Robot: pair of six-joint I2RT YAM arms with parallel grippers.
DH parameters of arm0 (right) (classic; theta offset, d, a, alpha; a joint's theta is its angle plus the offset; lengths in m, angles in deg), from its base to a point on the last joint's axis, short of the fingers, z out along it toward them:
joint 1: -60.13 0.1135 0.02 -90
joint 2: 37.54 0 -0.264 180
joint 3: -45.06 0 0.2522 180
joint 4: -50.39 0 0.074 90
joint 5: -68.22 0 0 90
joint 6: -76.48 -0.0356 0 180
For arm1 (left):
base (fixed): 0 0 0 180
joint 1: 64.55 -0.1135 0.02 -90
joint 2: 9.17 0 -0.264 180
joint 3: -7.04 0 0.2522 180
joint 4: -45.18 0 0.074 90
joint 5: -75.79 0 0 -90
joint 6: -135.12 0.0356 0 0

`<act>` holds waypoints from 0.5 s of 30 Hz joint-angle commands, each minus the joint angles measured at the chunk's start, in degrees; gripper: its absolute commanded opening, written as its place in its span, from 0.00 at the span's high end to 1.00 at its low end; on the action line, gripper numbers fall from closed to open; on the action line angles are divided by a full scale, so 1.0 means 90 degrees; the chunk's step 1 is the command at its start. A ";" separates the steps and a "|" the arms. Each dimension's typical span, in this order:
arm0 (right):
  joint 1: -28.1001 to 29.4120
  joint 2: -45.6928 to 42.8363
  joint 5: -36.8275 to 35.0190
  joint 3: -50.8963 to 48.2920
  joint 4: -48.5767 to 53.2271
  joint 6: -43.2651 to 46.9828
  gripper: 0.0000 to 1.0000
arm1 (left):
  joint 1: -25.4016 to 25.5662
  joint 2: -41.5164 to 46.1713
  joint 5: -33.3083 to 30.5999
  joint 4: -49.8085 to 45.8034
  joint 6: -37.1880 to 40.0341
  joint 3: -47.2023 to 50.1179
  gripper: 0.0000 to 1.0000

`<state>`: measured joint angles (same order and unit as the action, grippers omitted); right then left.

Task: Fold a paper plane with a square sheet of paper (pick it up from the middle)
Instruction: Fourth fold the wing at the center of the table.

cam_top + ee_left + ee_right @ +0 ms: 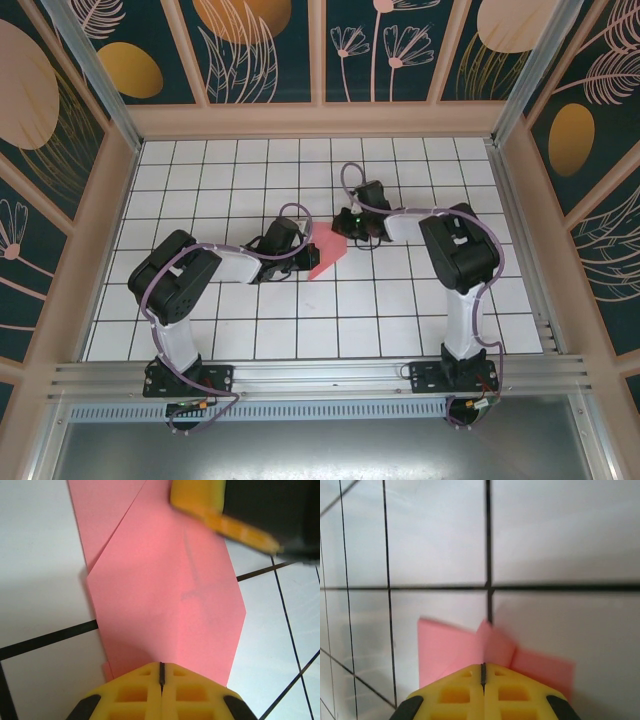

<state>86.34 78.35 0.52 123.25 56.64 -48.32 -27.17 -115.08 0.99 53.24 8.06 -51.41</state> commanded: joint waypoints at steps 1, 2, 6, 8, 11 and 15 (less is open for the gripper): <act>-0.0509 0.0382 -0.0554 0.0413 0.0150 0.0103 1.00 | -0.0033 -0.0235 -0.0131 -0.1215 0.0172 0.0307 1.00; -0.0592 0.0397 -0.0524 0.0521 0.0211 0.0098 1.00 | -0.0033 -0.0225 -0.0127 -0.1204 0.0172 0.0298 1.00; -0.0602 -0.0044 -0.0454 0.0615 0.0334 0.0156 1.00 | -0.0032 -0.0205 -0.0146 -0.1179 0.0220 0.0258 1.00; -0.0490 -0.0430 -0.0409 0.0440 0.0279 0.0133 1.00 | -0.0024 -0.0195 -0.0121 -0.1098 0.0231 0.0227 1.00; -0.0221 -0.0870 -0.0214 -0.0017 0.0062 -0.0014 1.00 | -0.0032 -0.0184 -0.0107 -0.1029 0.0271 0.0181 1.00; 0.0272 -0.0932 0.0120 -0.0391 -0.0121 -0.0295 1.00 | -0.0032 -0.0118 -0.0107 -0.0937 0.0259 0.0177 1.00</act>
<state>86.10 70.83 -1.10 121.94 57.08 -49.15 -27.17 -114.97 1.19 53.29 9.13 -51.41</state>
